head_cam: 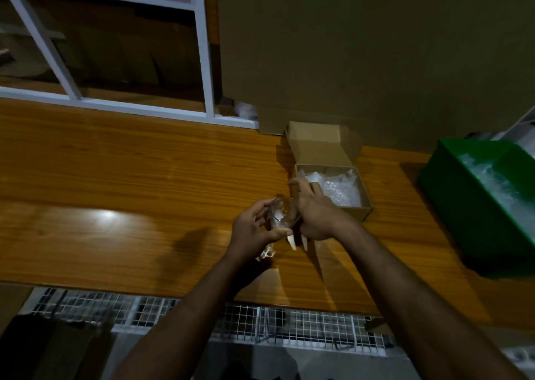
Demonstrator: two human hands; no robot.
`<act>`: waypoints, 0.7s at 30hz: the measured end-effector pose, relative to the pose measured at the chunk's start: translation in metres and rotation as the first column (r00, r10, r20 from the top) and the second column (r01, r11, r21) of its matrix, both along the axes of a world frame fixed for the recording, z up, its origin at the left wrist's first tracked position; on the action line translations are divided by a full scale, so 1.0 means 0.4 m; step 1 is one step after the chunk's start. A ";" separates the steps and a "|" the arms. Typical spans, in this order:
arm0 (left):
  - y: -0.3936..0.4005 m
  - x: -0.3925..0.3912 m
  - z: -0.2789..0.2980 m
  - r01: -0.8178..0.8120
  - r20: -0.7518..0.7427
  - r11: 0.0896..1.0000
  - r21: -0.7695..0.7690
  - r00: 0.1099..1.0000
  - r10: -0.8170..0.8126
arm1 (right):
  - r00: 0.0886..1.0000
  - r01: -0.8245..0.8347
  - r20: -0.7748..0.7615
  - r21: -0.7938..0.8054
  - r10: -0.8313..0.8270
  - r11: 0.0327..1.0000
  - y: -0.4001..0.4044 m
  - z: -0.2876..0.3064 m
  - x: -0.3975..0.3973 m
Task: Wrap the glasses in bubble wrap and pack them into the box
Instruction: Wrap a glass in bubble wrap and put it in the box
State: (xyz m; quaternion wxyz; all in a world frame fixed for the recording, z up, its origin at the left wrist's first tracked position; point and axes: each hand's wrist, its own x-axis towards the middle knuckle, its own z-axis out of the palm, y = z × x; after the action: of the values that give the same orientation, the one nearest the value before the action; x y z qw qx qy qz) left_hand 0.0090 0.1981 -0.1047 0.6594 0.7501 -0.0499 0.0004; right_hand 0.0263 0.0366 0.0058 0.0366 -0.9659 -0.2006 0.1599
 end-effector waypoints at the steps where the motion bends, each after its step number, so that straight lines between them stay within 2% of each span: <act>1: -0.001 -0.001 0.002 0.001 -0.004 1.000 0.001 1.000 -0.001 | 1.000 0.016 -0.019 0.008 -0.016 1.000 0.003 -0.004 0.002; 5: 0.003 0.000 -0.006 0.004 -0.013 1.000 -0.016 1.000 -0.005 | 0.997 0.039 -0.066 -0.054 -0.042 0.998 0.017 -0.013 0.009; 9: 0.000 -0.003 0.000 0.010 -0.056 0.998 -0.064 0.998 -0.014 | 1.000 0.005 0.000 -0.093 -0.005 0.996 0.010 -0.017 -0.001; 11: -0.014 -0.003 0.004 0.031 -0.069 0.998 -0.063 0.997 -0.035 | 0.998 -0.037 0.045 0.030 0.036 0.999 -0.025 -0.016 -0.011; 12: -0.025 -0.002 0.003 0.049 -0.083 0.997 -0.063 0.995 -0.055 | 0.999 -0.025 0.050 0.160 0.017 0.987 -0.052 -0.012 -0.016; 14: -0.049 0.002 0.008 0.076 -0.094 0.995 -0.061 0.992 -0.082 | 0.991 0.109 0.018 0.480 -0.134 0.871 -0.108 0.011 -0.023; 16: -0.075 0.006 0.014 0.084 -0.108 0.994 -0.068 0.990 -0.091 | 0.942 0.204 0.056 0.686 -0.330 0.698 -0.168 0.034 -0.028; 18: -0.088 -0.001 0.025 0.084 -0.084 0.996 -0.022 0.993 -0.086 | 0.873 0.223 0.118 0.766 -0.473 0.603 -0.233 0.051 -0.030; 21: -0.078 -0.015 0.044 0.061 0.017 0.989 0.131 0.998 -0.064 | 0.774 0.251 0.140 0.827 -0.617 0.502 -0.342 0.065 -0.034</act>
State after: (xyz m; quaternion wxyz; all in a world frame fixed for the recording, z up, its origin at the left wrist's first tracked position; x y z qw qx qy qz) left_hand 0.0028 0.1671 -0.0871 0.6081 0.7896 -0.0804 -0.0156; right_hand 0.0128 -0.1001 0.0317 0.4411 -0.8815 0.0053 -0.1680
